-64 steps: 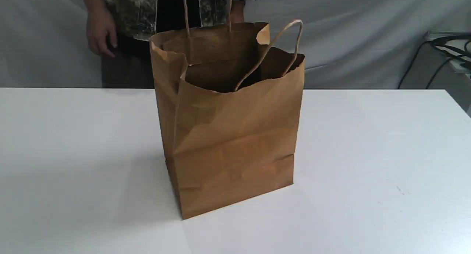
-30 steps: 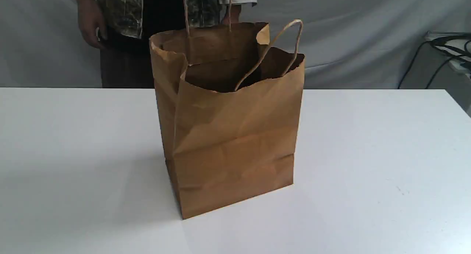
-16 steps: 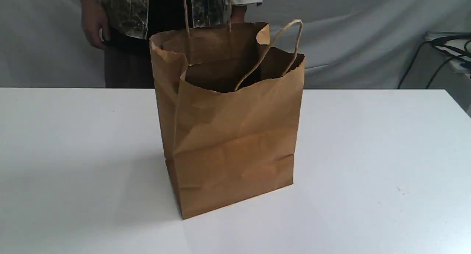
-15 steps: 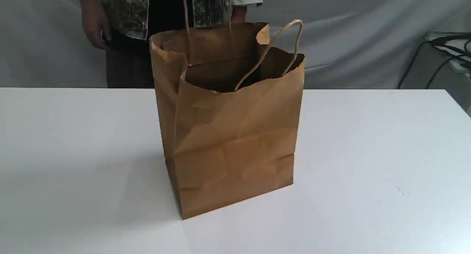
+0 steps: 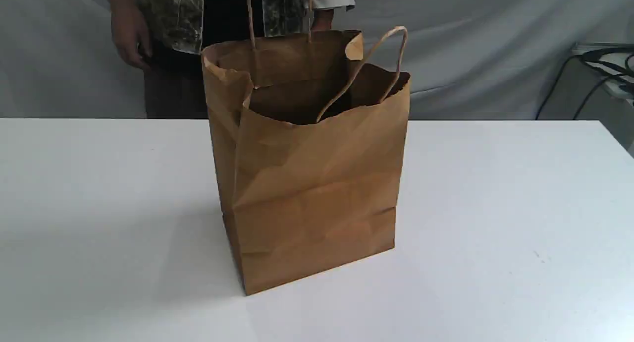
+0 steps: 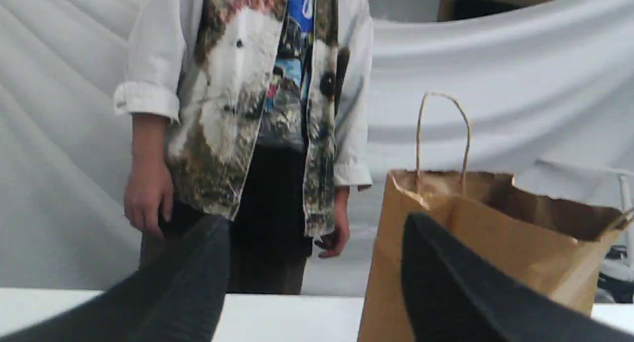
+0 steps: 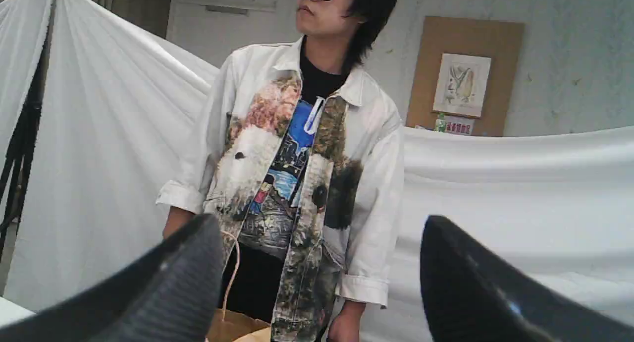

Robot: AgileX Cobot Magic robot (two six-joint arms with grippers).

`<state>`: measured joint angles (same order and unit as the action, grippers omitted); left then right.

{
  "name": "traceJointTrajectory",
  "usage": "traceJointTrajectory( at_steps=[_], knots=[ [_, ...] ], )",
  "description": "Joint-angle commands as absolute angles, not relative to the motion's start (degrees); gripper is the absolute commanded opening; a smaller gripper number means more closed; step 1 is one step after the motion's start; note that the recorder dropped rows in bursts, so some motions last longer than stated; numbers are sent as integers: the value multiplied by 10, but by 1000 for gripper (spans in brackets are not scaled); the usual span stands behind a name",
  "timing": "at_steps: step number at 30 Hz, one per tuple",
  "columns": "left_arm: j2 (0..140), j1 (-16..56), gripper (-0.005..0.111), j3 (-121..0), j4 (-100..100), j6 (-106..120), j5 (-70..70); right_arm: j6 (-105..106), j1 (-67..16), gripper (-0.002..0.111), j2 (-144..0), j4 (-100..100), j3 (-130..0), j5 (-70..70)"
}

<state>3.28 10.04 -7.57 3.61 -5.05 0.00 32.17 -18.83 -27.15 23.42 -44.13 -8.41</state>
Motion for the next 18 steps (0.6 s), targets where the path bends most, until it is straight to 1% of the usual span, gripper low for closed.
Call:
traceJointTrajectory(
  at_steps=[1, 5, 10, 14, 18],
  knots=[
    [0, 91, 54, -73, 39, -55, -5, 321, -188, 57, -270, 225, -438, -96],
    [0, 91, 54, -73, 39, -55, -9, 321, -188, 57, -270, 190, -438, -120],
    [0, 91, 54, -73, 39, -55, -9, 321, -188, 55, -271, 184, -438, -86],
    [0, 91, 54, -73, 39, -55, -9, 303, -188, 47, -274, 184, -431, -76],
    [0, 90, 54, -73, 39, -55, -9, 278, -188, 33, -279, 184, -373, -65]
  ],
)
